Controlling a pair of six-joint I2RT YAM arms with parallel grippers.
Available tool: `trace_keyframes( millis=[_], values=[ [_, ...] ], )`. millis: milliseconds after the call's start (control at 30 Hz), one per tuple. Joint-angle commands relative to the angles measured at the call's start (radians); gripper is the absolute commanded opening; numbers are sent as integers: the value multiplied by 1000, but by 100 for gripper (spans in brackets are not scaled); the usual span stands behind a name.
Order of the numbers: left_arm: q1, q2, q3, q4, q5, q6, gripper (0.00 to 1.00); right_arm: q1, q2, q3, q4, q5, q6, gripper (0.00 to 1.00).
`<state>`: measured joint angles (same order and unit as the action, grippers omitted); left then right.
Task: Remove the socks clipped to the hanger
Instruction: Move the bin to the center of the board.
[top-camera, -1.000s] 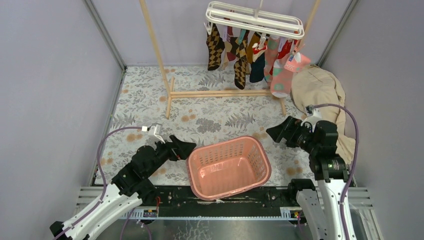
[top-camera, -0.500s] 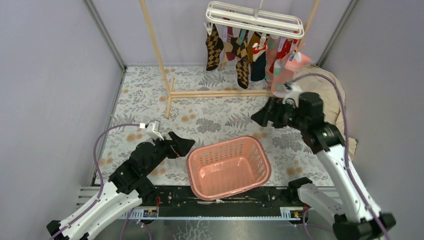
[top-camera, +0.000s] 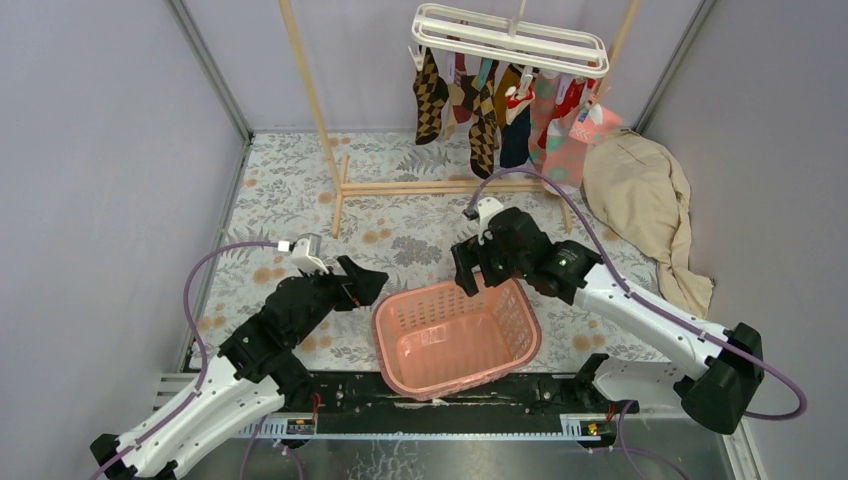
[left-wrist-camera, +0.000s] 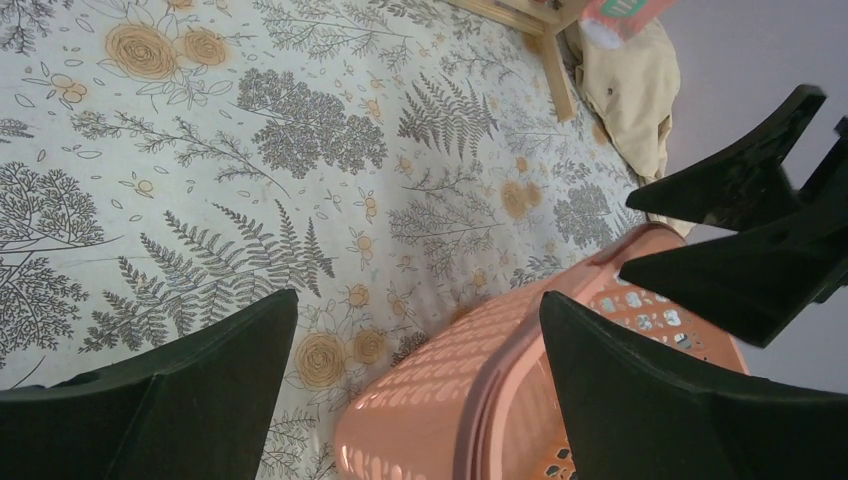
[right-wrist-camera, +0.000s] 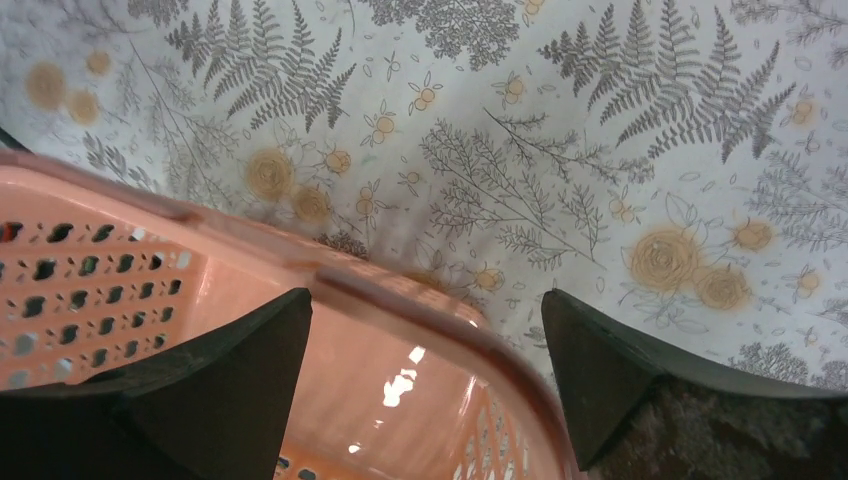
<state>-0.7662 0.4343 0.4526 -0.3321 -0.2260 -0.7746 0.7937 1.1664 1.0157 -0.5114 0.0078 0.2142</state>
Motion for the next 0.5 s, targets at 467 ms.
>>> trace_keyframes(
  millis=[467],
  values=[
    [-7, -77, -90, 48, -67, 35, 99, 187, 24, -67, 107, 162, -158, 96]
  ],
)
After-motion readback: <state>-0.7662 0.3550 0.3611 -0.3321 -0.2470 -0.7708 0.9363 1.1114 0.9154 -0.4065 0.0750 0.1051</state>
